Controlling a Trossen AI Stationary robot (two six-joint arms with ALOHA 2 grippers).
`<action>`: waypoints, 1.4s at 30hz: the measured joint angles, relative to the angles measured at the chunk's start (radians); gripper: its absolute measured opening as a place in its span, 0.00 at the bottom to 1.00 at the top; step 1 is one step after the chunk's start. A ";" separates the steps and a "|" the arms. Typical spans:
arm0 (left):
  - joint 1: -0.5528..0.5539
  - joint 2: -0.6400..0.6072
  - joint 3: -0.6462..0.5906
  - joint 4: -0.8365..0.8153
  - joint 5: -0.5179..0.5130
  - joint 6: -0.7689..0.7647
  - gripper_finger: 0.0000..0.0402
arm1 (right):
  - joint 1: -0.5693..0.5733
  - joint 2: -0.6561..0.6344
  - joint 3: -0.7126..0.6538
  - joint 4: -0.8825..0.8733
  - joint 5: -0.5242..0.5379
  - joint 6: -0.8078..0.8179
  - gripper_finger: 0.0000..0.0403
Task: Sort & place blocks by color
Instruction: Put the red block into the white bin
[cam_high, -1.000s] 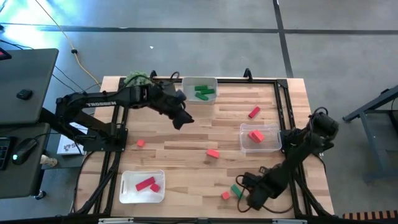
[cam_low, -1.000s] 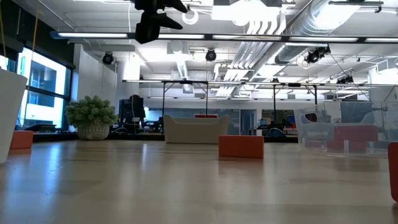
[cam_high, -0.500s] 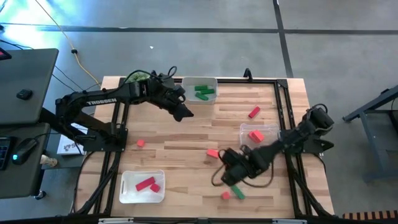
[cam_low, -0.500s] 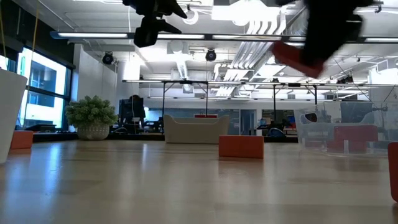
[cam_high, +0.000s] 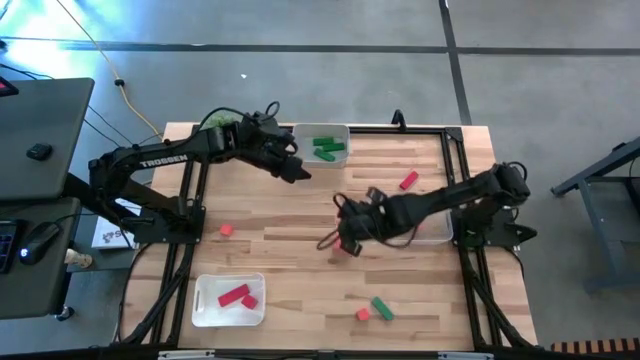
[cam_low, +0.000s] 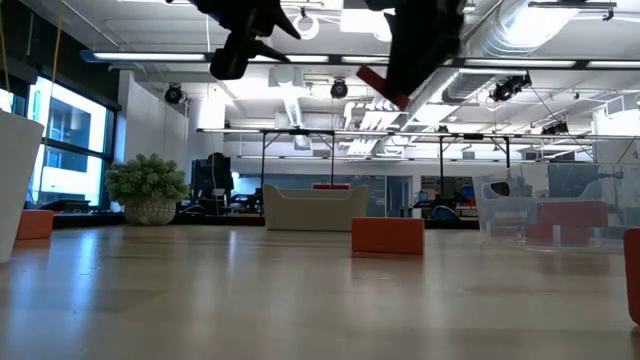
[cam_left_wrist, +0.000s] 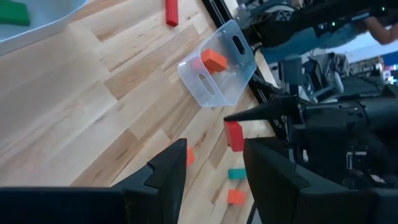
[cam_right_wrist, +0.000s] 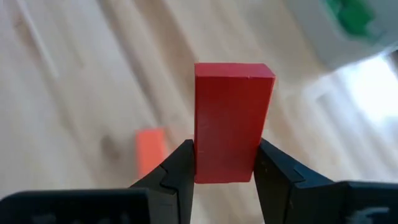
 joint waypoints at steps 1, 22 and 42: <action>0.001 0.000 0.000 0.000 -0.002 -0.007 0.37 | -0.017 0.000 0.009 0.000 0.008 -0.034 0.26; 0.032 0.042 0.001 0.039 -0.016 -0.192 0.37 | -0.249 -0.001 0.107 0.123 0.025 -0.699 0.26; 0.017 0.190 0.001 0.266 -0.027 -0.274 0.37 | -0.290 0.000 0.107 0.134 0.024 -0.759 0.26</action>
